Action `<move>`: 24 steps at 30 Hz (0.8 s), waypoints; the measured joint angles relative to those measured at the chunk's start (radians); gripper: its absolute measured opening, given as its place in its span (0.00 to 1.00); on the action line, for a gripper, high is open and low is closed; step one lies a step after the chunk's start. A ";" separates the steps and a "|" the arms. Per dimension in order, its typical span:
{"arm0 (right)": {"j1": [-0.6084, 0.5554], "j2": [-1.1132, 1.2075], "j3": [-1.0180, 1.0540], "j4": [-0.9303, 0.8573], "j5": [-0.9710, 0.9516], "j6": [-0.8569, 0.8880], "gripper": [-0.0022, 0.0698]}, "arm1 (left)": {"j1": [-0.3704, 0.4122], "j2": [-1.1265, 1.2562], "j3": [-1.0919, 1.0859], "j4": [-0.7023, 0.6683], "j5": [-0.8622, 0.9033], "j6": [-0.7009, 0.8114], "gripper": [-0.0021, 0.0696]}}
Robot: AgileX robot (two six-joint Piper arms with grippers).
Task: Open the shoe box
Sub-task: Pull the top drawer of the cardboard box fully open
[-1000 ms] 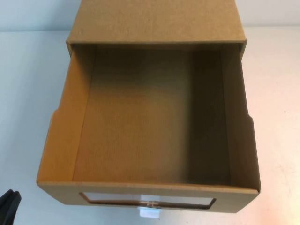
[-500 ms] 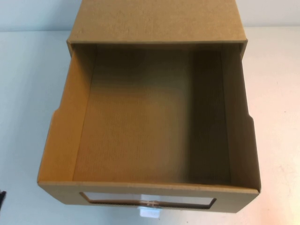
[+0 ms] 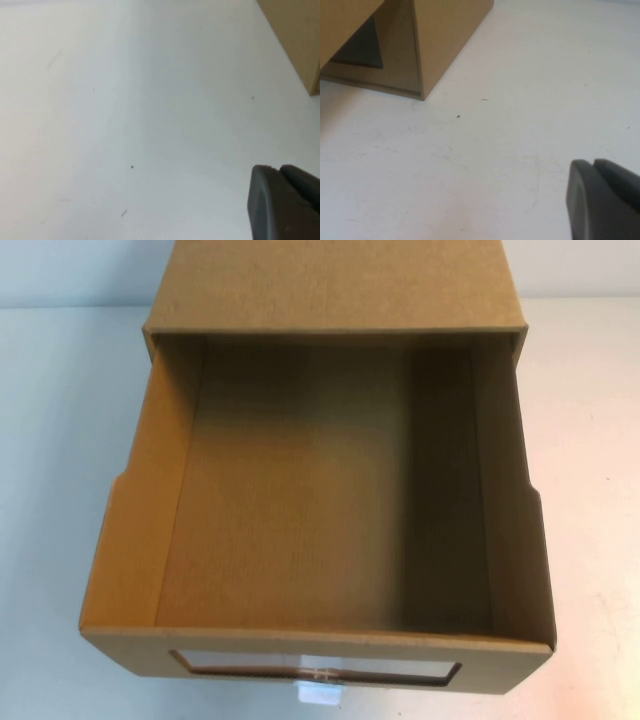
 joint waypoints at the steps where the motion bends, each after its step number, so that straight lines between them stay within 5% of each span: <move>1: 0.000 0.000 0.000 0.000 0.000 0.000 0.01 | 0.000 0.000 0.000 0.000 0.009 -0.002 0.02; 24: 0.000 0.000 0.000 0.006 0.000 0.000 0.01 | 0.000 0.000 0.000 -0.002 0.028 -0.005 0.02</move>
